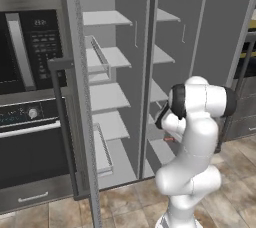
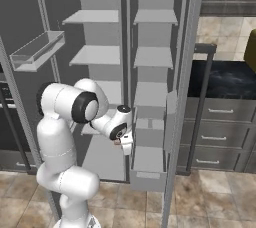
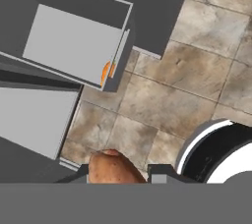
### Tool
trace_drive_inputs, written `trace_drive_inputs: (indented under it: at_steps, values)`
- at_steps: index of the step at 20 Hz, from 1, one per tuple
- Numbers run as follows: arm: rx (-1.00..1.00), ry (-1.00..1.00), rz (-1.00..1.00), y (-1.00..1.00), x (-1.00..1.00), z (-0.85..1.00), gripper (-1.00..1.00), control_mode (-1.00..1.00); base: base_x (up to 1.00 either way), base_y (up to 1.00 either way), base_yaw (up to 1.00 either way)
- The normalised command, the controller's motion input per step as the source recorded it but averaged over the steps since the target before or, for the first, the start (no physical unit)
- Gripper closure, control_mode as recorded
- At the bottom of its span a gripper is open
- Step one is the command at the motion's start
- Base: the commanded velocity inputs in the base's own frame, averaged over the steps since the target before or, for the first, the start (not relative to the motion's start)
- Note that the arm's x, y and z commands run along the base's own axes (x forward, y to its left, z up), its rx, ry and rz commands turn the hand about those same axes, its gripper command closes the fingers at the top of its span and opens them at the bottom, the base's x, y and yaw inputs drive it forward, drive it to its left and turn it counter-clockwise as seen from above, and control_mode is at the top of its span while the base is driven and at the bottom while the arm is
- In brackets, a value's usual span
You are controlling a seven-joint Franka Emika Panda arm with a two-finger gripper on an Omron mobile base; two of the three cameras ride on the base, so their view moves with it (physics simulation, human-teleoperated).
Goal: Take the carrot and mushroom from the fridge shelf and place them in the freezer drawer to begin freezing them.
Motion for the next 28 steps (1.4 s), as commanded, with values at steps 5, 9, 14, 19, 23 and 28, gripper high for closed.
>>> trace_drive_inputs:
  at_steps: [5,9,14,19,23,28]
  values:
    - [0.0,0.05,0.0,0.0,0.33,-0.42,1.0,-1.0,0.0,0.0,0.0]
    - [0.0,0.02,0.0,0.0,0.17,-0.6,1.0,-1.0,0.0,0.0,0.0]
    - [0.0,0.0,0.0,-0.06,0.03,-0.64,1.0,-1.0,0.0,0.0,0.0]
    - [0.0,0.0,-0.02,-0.35,0.0,-0.45,1.0,-1.0,0.0,0.0,0.0]
    - [0.01,0.0,-0.02,-0.34,0.03,-0.44,1.0,-1.0,0.0,0.0,0.0]
    - [0.0,0.01,-0.01,-0.18,0.08,-0.44,1.0,-1.0,0.0,0.0,0.0]
